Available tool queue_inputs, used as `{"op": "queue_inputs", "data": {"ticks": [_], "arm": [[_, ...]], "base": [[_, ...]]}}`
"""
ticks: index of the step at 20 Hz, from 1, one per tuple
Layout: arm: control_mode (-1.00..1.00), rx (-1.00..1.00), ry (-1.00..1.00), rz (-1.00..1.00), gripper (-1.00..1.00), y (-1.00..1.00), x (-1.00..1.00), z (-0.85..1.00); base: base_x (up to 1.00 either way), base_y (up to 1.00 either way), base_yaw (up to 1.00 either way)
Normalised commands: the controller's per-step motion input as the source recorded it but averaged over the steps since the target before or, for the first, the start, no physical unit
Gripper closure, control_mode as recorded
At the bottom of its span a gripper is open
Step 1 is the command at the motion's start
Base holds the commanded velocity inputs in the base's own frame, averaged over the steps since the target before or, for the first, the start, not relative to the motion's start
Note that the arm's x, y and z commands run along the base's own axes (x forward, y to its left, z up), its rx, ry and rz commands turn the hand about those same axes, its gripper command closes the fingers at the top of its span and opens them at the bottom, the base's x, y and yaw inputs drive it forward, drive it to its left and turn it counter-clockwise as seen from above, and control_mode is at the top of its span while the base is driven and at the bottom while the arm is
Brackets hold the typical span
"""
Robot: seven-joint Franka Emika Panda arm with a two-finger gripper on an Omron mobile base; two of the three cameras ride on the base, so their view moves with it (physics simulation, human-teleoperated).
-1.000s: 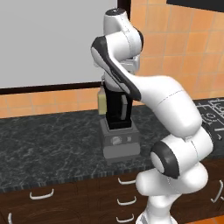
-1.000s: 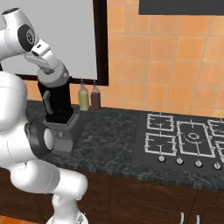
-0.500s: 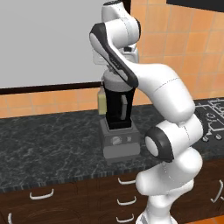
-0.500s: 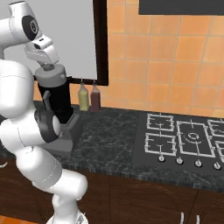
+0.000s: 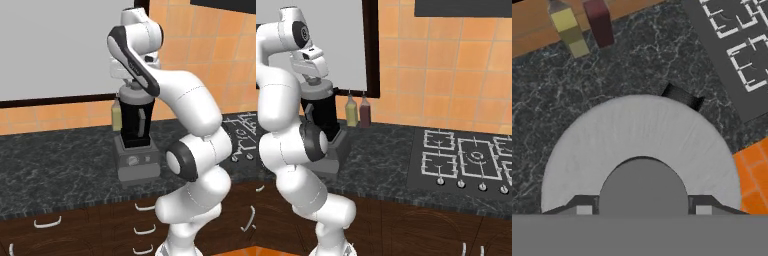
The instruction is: Close the lid blender by securely placing the lid on top.
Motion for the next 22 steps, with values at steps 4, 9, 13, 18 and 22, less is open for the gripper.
{"op": "queue_inputs", "data": {"ticks": [4,9,13,18,22], "arm": [[-1.00,0.10,0.00,0.00,-1.00,0.00,-0.14,-0.01],[-1.00,0.14,-0.03,0.00,-1.00,-0.08,-0.07,0.06],[-1.00,0.16,-0.12,0.00,-1.00,-0.23,-0.30,0.17],[-1.00,0.20,-0.18,0.00,-1.00,-0.44,-0.46,0.24],[-1.00,0.14,-0.28,0.02,-1.00,-1.00,-1.00,-0.05]], "base": [[0.00,0.00,0.00],[0.00,0.00,0.00],[0.00,0.00,0.00],[0.00,0.00,0.00],[0.00,0.00,0.00]]}}
